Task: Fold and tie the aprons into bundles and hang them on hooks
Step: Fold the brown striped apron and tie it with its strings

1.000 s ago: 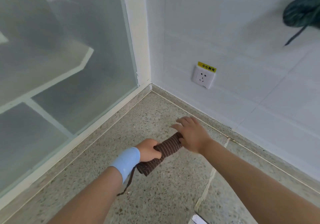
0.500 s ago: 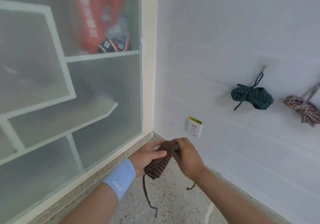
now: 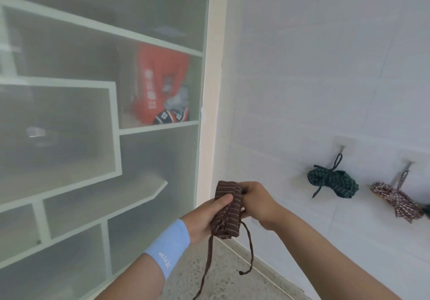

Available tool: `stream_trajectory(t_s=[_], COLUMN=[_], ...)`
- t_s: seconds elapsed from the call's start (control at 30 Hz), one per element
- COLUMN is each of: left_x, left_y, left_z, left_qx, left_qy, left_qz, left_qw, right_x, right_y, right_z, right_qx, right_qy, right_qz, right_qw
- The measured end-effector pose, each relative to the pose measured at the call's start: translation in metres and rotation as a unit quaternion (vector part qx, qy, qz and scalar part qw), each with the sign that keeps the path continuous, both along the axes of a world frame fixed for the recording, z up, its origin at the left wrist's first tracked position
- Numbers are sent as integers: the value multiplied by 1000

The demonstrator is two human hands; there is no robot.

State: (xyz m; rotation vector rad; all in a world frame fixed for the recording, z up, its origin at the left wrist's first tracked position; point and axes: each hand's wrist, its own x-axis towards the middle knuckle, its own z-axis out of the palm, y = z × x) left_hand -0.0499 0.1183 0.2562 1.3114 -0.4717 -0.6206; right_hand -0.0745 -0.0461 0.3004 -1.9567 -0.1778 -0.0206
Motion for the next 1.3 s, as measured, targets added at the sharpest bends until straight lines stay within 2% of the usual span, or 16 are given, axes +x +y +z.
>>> stream_trajectory(t_s=[0.07,0.17,0.23,0.33,0.47,0.6,0.67,0.73,0.83,0.9,0.97,1.03,1.1,1.13,1.3], left_x=[7,18,22,25,27,33,35,38,44,45,42,41,41,43,36], left_y=[3,8,10,10,9,14,19,24,30,33,31,27,27,27,14], left_z=[8,20,26,31,35,49,57,61,66,67,67,63,59,58,55], left_qx=[-2,19,30,36,72,104,97,101,119,149,245,331,379,401,454], left_qy=[-10,-29,-43,-56,-76,-94,-92,-95,-96,-112,-169,-209,-227,-242,-333], left_qz=[13,45,51,66,31,64,87,92,101,107,101,106,118,120,92], left_qw=[1000,998,997,996,994,988,987,986,983,977,949,914,889,875,821], right_x=[0,-4,-5,-2,3,3,2,-1,-4,-4,-3,-9,-19,-23,-30], right_y=[1,-1,1,5,6,13,13,11,3,1,0,2,5,4,4], right_z=[14,25,28,32,38,31,26,22,22,31,38,42,46,49,66], right_qx=[44,186,178,176,166,161,186,167,77,-122,-339,-470,-572,-599,-647], right_qy=[32,114,101,69,45,5,42,115,132,85,-2,-83,-144,-170,-221], right_qz=[12,77,78,16,-39,-65,-37,13,23,-20,-31,-16,13,24,58], right_qw=[998,973,976,982,984,985,981,979,988,989,940,879,808,782,727])
